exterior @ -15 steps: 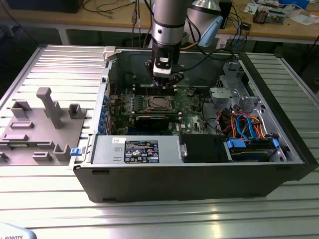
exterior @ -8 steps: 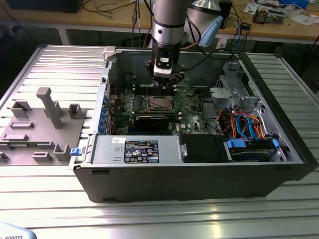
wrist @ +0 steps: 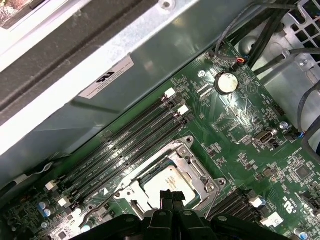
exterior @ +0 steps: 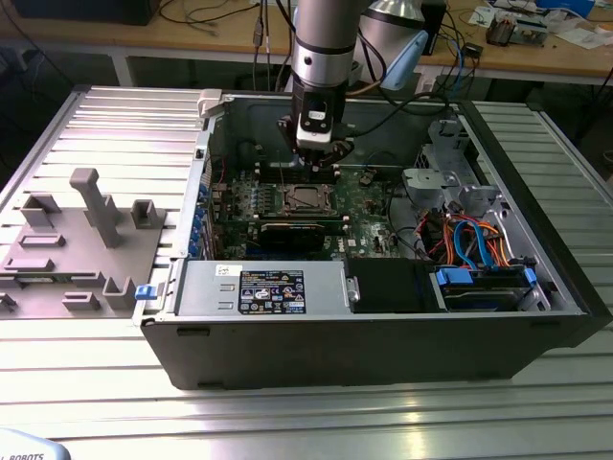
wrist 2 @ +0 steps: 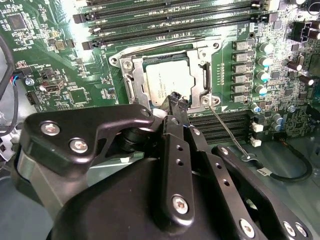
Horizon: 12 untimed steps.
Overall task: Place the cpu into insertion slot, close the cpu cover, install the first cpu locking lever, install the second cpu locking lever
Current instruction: 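Install the first cpu locking lever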
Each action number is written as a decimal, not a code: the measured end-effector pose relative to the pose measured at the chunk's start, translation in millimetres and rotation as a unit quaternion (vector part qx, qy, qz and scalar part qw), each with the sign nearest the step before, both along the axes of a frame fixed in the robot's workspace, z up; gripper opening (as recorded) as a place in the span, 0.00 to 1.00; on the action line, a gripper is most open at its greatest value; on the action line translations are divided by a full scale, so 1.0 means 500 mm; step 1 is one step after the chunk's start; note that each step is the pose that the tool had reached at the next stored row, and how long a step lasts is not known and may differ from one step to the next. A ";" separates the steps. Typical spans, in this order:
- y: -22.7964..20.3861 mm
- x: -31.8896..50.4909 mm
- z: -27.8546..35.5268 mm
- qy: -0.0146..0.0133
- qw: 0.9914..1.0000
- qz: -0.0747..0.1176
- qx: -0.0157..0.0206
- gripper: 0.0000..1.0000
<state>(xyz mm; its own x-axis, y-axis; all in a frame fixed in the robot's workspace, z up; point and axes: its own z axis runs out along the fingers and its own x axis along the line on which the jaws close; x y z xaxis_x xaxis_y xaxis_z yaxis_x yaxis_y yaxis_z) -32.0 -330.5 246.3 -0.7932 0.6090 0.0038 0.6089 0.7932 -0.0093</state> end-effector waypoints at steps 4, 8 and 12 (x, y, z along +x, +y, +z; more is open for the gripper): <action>0.0000 0.000 0.000 0.000 1.000 0.003 0.000 0.11; 0.0000 0.000 0.000 0.000 1.000 0.008 0.000 0.11; 0.0000 0.000 0.000 0.000 1.000 0.012 0.000 0.11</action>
<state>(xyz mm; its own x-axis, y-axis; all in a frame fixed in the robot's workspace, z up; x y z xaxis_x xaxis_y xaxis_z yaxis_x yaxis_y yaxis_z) -32.0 -330.5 246.3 -0.8080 0.5891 0.0038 0.5891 0.8080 -0.0093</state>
